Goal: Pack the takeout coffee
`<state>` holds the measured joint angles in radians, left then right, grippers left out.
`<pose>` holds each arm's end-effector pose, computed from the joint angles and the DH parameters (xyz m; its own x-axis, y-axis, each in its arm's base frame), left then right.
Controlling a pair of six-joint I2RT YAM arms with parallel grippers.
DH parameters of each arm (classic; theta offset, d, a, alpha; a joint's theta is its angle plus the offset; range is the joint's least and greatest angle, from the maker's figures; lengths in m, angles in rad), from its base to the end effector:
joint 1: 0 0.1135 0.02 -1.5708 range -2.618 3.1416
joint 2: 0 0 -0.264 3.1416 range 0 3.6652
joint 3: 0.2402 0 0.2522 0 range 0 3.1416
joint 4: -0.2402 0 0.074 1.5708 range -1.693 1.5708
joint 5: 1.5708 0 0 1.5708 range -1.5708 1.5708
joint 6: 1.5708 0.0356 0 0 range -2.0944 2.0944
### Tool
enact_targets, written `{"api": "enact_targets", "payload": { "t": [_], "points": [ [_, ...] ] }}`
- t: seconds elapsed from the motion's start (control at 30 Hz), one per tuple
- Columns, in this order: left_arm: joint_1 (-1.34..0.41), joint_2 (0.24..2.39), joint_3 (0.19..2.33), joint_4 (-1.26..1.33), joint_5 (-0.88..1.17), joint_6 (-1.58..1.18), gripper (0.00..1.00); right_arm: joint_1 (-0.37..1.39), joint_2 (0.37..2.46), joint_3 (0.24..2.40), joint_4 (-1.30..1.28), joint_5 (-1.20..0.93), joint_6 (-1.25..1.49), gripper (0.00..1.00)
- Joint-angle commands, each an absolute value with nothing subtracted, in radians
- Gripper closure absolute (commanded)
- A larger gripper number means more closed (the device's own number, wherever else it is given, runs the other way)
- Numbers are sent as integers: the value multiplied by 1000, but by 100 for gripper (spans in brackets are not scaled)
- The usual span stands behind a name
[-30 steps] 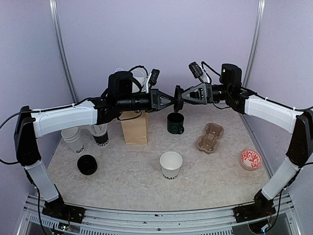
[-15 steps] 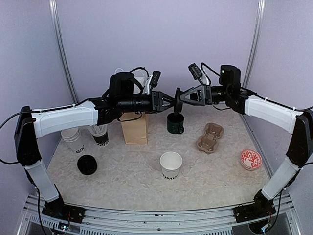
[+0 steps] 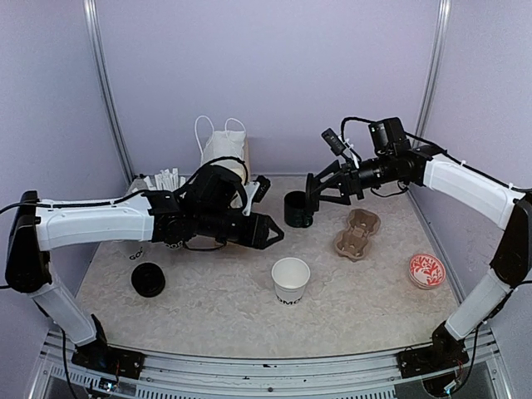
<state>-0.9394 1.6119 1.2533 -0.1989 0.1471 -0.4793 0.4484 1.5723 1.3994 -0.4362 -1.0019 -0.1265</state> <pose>0.2165 -0.3049 0.2897 -0.6792 0.1560 -0.7172 0.6296 0.6260 -0.4601 0.3010 0.1781 0.3412 -0.4034 -0.2695 -0.8744 -0.9144 0.1531 0.3747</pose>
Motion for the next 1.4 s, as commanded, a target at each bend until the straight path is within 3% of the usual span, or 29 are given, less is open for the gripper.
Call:
{"api": "enact_targets", "payload": {
  "t": [0.0, 0.27, 0.97, 1.13, 1.37],
  "points": [
    [-992, 1608, 1174, -348, -73, -450, 51, 444, 1548, 1467, -697, -877, -430, 28],
    [-1018, 1708, 1169, -361, -125, -450, 53, 450, 1570, 1532, -884, -840, -614, 28],
    [-1050, 1949, 1361, -253, 5, -411, 54, 640, 1649, 1525, -1140, -610, -821, 27],
    [-1037, 1883, 1306, -273, -87, -442, 52, 682, 1668, 1529, -1162, -564, -831, 28],
    [-1030, 1684, 1184, -246, -390, -549, 49, 727, 1701, 1544, -1162, -529, -834, 27]
  ]
}}
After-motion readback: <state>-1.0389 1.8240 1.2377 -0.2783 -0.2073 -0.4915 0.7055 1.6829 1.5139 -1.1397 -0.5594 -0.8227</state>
